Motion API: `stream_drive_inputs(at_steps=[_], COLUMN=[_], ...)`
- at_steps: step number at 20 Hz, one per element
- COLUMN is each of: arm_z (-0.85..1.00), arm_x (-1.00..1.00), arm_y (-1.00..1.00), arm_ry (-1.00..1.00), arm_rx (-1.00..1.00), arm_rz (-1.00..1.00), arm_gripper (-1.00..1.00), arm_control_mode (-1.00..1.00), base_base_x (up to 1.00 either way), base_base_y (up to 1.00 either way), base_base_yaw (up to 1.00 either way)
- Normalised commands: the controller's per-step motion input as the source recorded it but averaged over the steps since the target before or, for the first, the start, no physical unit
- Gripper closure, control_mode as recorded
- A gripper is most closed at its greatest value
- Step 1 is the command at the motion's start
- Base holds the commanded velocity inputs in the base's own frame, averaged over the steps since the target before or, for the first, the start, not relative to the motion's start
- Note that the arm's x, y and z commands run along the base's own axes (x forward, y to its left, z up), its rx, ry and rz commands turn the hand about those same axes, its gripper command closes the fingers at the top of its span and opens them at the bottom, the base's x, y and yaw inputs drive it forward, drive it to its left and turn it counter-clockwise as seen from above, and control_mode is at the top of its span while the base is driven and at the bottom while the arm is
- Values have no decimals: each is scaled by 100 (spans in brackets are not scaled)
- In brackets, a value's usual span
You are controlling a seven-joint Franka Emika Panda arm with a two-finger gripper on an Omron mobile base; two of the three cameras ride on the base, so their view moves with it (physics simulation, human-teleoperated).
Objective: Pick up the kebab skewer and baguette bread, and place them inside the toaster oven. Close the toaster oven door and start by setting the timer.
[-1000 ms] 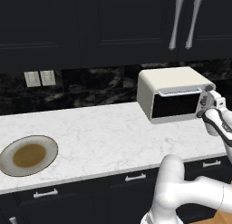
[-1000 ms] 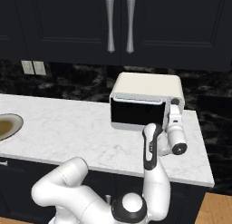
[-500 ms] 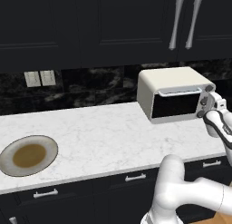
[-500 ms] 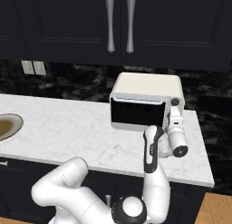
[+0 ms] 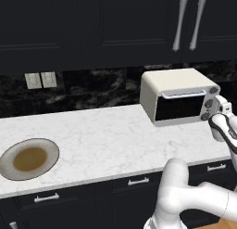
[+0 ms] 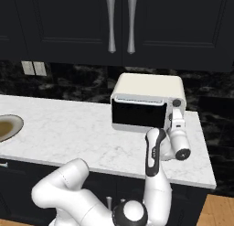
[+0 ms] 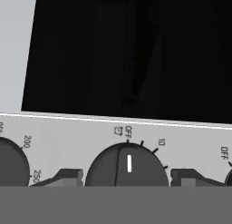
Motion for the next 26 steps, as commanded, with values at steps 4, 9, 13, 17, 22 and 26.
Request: stream_drive_inputs(at_steps=[4,9,13,17,22,26], arm_z=[0,0,7,1,0,0], arm_x=[-18,-12,-6,0,0,0], arm_y=[9,17,22,10,19,19], arm_ry=[0,0,0,0,0,0], arm_rx=[0,0,0,0,4,11], arm_rz=[-5,-6,-7,-4,-3,-2], arm_gripper=[100,100,100,100,100,100], arm_control_mode=[-100,-100,-100,-100,-100,-100], base_base_x=[0,0,0,0,0,0], base_base_y=[0,0,0,0,0,0], base_base_yaw=[0,0,0,0,0,0])
